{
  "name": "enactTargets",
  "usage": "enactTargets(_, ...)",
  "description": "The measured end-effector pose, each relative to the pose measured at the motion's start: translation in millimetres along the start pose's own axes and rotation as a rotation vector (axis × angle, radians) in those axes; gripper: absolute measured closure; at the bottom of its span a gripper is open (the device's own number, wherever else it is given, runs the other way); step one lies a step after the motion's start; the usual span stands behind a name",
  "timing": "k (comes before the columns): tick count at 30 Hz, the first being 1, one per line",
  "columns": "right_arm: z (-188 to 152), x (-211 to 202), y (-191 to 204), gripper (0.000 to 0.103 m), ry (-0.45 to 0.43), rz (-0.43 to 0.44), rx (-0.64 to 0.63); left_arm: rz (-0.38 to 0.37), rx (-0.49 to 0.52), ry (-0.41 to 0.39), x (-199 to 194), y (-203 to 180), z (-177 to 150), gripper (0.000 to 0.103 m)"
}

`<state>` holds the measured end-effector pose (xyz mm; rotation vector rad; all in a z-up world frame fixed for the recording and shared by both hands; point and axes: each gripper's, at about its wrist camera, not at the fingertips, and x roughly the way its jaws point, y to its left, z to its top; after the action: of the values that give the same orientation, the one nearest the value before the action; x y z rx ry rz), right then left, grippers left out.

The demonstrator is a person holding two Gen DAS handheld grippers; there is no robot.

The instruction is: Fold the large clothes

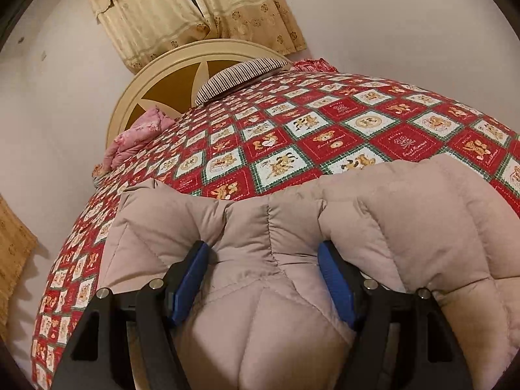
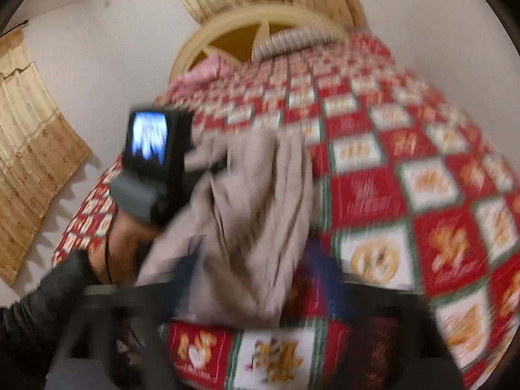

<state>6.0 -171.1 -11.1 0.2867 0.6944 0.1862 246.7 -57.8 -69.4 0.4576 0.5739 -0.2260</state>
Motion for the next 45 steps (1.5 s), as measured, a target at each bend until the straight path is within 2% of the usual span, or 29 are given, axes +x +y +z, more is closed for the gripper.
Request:
enactTargets(2,22,3,10,0.000,-0.046,-0.001,-0.045,-0.010,-0.008,0.002,-2,2,0,0.032)
enactTargets(4,38,24,15,0.000,-0.021,-0.016,-0.068,-0.053,-0.042,0.008,-3,10,1,0.032)
enactTargets(8,53,84,14,0.001,0.073,-0.015,-0.063,-0.251,-0.208,0.010,-10,48,1,0.032)
enactTargets(10,48,106,5,0.001,0.111,-0.066,-0.053,-0.378,-0.359,-0.015,-24,84,-4,0.032)
enactTargets(11,43,119,-4,0.001,0.131,-0.079,-0.024,-0.406,-0.399,-0.026,-30,94,-7,0.032)
enactTargets(12,35,124,-14,0.001,0.138,-0.048,0.018,-0.434,-0.450,-0.040,-40,111,-14,0.032)
enactTargets(14,21,131,-38,0.001,0.140,0.079,0.152,-0.431,-0.505,-0.056,-55,131,-28,0.026)
enactTargets(16,12,137,-55,0.001,0.146,0.191,0.239,-0.386,-0.561,-0.053,-69,147,-50,0.022)
enactTargets(18,8,138,-58,0.000,0.132,0.235,0.249,-0.383,-0.592,-0.037,-73,151,-68,0.022)
enactTargets(21,6,137,-51,0.001,0.124,0.255,0.192,-0.360,-0.634,0.008,-64,153,-94,0.021)
enactTargets(22,5,136,-50,0.001,0.122,0.264,0.181,-0.381,-0.660,0.020,-57,154,-101,0.015)
enactTargets(23,4,135,-50,0.001,0.122,0.271,0.176,-0.425,-0.704,0.042,-48,153,-107,0.009)
enactTargets(26,3,136,-49,0.001,0.131,0.286,0.156,-0.634,-0.854,0.153,-13,158,-123,0.001)
enactTargets(28,7,141,-47,0.001,0.141,0.296,0.146,-0.755,-0.939,0.223,7,162,-130,0.001)
enactTargets(30,11,144,-44,0.001,0.171,0.307,0.119,-0.769,-0.904,0.227,9,160,-124,0.001)
enactTargets(33,21,156,-42,0.000,0.225,0.342,0.077,-0.722,-0.745,0.206,2,143,-101,0.001)
enactTargets(34,24,163,-43,0.000,0.239,0.360,0.079,-0.706,-0.721,0.208,2,139,-97,0.001)
enactTargets(38,24,173,-38,0.000,0.223,0.363,0.074,-0.706,-0.742,0.232,12,132,-94,0.001)
enactTargets(42,22,172,-33,0.000,0.215,0.342,0.067,-0.685,-0.746,0.205,11,129,-96,0.003)
enactTargets(45,20,169,-32,0.000,0.225,0.327,0.065,-0.636,-0.718,0.187,1,124,-92,0.014)
